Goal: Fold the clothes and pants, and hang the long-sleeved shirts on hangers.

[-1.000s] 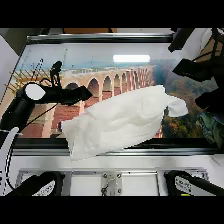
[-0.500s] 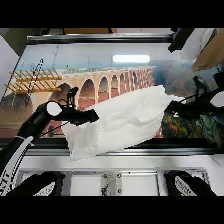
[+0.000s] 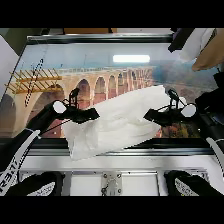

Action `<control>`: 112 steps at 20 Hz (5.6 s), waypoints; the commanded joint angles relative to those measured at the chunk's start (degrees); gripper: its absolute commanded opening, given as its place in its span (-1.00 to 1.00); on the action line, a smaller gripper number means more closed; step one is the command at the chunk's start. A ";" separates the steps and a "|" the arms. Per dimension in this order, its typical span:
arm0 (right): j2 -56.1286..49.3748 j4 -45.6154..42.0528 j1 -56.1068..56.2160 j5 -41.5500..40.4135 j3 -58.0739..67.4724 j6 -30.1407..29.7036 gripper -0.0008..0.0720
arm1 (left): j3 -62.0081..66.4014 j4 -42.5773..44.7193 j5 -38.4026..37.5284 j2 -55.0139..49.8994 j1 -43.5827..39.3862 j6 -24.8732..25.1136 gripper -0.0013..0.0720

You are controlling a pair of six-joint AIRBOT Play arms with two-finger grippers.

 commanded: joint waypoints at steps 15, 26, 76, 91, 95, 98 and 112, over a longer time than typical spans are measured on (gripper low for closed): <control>10.69 -12.79 -1.07 17.90 13.33 -4.37 -0.95 | 14.97 -1.60 -6.86 -1.66 4.37 2.58 -0.94; 24.79 -15.72 -1.07 44.09 9.99 8.00 -0.95 | -4.81 -1.70 -28.83 35.98 -13.55 -13.51 -0.94; -48.61 -54.60 25.46 18.23 54.14 13.16 0.97 | 29.73 -1.60 -17.90 -14.34 2.54 0.37 -0.94; -48.65 -61.57 25.51 23.52 54.16 18.69 0.23 | 29.73 -1.57 -18.58 -14.34 2.60 2.32 -0.94; -48.96 -60.52 25.51 22.71 54.16 18.12 0.23 | 29.73 -1.55 -18.97 -14.34 2.60 2.34 -0.94; -49.42 -59.47 25.49 22.69 54.16 18.03 0.22 | 29.73 -1.55 -19.04 -14.34 2.60 2.34 -0.94; -12.26 -43.67 25.18 39.19 43.85 14.49 -0.95 | 27.52 2.12 -30.56 -5.42 7.32 5.88 -0.94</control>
